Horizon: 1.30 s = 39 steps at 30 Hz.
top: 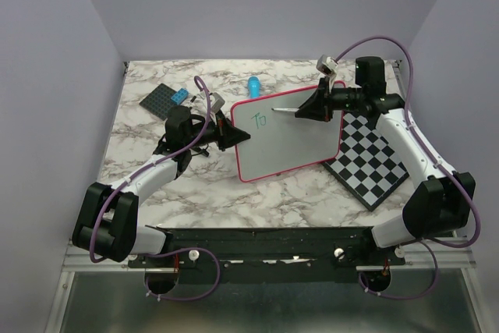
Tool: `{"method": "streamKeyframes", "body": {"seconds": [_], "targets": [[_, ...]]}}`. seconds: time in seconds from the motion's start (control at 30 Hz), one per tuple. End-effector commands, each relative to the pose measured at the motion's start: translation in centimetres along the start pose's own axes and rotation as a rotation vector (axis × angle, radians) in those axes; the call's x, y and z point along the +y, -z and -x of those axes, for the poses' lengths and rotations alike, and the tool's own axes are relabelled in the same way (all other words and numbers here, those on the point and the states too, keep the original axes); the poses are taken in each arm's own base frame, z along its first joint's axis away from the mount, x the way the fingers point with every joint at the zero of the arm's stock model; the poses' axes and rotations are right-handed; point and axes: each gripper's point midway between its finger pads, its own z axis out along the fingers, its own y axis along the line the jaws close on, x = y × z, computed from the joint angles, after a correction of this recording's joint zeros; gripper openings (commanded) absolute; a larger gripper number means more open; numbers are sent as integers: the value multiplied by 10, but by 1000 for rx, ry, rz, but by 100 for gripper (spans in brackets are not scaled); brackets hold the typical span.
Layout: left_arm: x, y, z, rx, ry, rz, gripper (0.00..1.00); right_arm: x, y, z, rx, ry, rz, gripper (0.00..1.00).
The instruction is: Write a sentence on the whiteboard
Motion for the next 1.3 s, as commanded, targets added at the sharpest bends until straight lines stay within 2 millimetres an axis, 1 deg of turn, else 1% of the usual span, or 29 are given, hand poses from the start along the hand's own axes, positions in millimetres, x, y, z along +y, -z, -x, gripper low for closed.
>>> {"method": "streamKeyframes", "body": {"seconds": [0.0,0.23,0.4,0.53,0.7,0.83,0.97,1.27], "targets": [[17,1,-8,28,-68,68,0,-4,0,-15,19,-10,-16,0],[18,1,-9,30,-67,69,0,1,-1,-34,42,-30,-8,1],[18,1,-9,31,-66,69,0,4,-2,-40,47,-43,9,1],[18,1,-10,33,-64,69,0,3,0,-33,39,-32,2,1],[18,1,-10,33,-67,69,0,0,1,-12,15,-1,-8,1],[17,1,-9,31,-69,67,0,-3,2,-4,9,10,-18,1],[17,1,-9,32,-68,68,0,-6,0,-4,9,4,-13,1],[18,1,-10,34,-67,68,0,-4,-4,-14,18,-30,9,0]]}}
